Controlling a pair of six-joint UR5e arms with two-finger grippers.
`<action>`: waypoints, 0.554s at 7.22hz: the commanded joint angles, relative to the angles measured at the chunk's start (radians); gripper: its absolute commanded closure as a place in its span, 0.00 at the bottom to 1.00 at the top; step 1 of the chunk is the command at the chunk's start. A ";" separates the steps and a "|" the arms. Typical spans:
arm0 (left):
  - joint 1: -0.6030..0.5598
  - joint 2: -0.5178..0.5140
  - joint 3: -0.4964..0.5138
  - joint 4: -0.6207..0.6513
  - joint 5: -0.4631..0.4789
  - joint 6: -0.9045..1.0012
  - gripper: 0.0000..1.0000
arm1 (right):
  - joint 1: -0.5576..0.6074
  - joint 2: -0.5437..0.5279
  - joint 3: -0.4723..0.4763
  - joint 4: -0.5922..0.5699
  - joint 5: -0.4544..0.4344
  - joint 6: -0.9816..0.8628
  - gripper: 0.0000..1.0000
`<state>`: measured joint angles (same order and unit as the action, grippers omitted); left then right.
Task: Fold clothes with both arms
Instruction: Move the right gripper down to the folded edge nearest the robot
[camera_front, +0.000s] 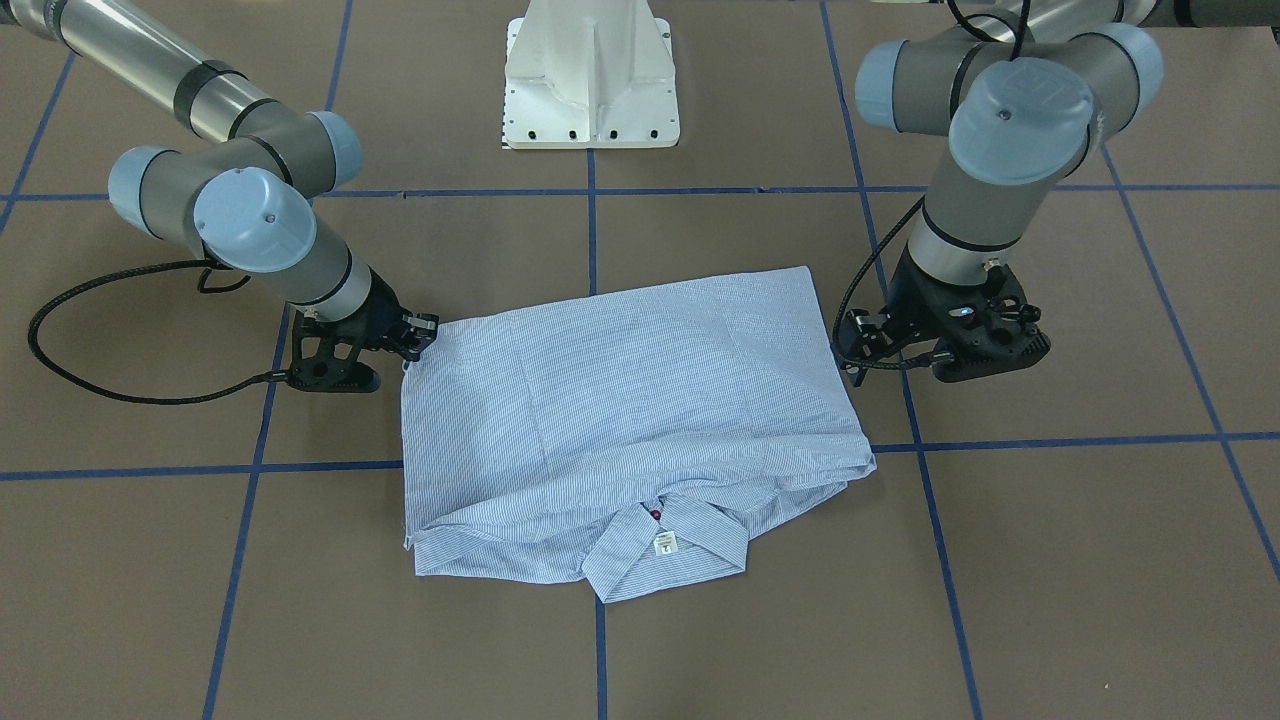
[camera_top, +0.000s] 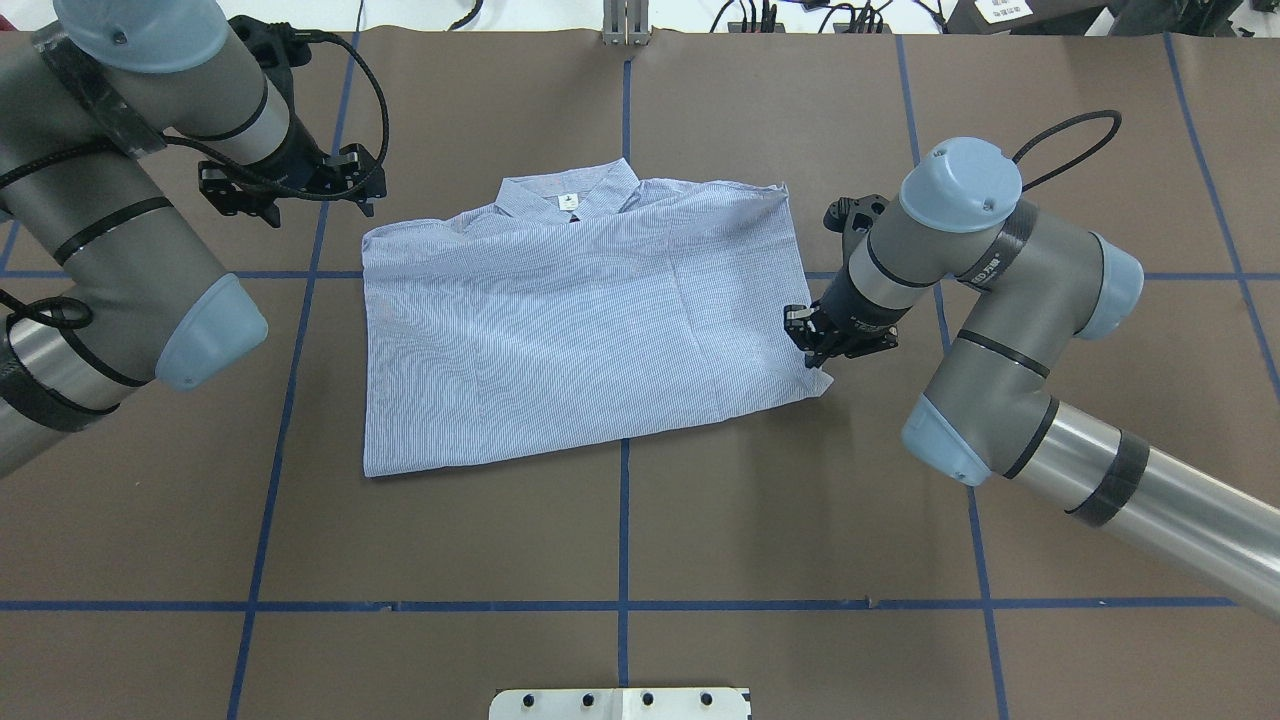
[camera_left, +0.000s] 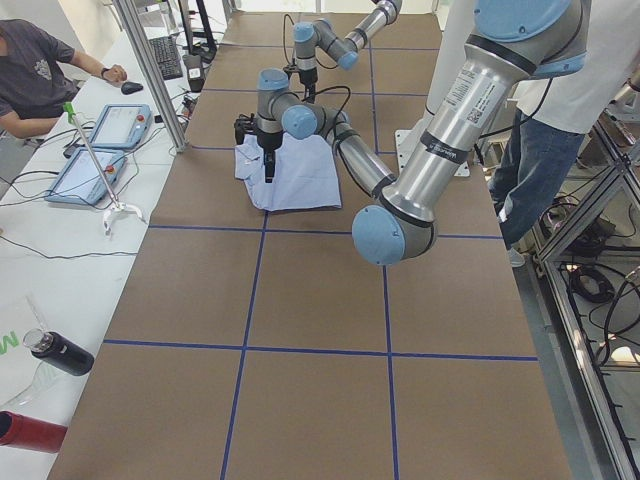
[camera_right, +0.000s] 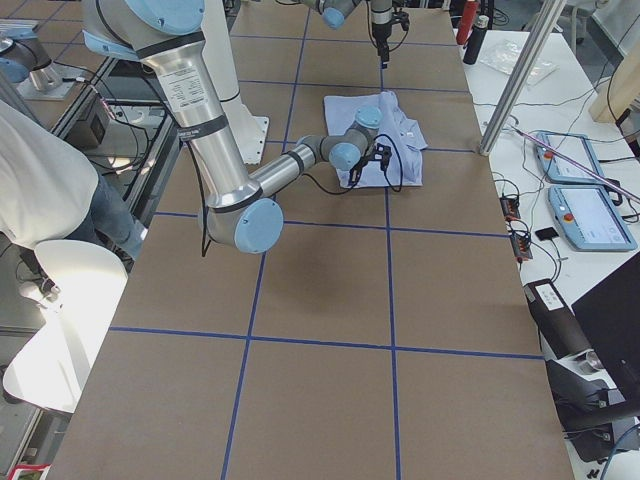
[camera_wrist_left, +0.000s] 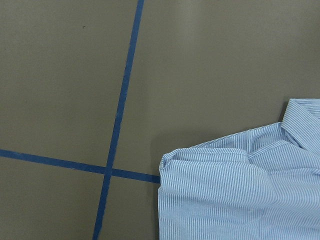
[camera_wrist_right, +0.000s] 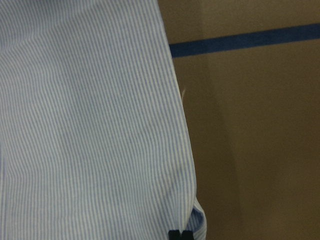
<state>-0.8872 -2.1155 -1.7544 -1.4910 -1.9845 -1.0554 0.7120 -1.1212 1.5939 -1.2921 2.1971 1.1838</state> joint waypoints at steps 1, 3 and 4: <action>-0.003 0.000 -0.007 0.002 0.001 -0.002 0.02 | -0.002 -0.098 0.117 0.002 0.067 0.000 1.00; -0.003 -0.003 -0.034 0.040 0.004 -0.002 0.02 | -0.047 -0.204 0.225 0.010 0.069 0.004 1.00; -0.003 -0.001 -0.040 0.041 0.004 -0.002 0.02 | -0.074 -0.256 0.283 0.010 0.069 0.010 1.00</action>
<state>-0.8896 -2.1172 -1.7826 -1.4606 -1.9812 -1.0568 0.6706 -1.3088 1.8023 -1.2836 2.2630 1.1875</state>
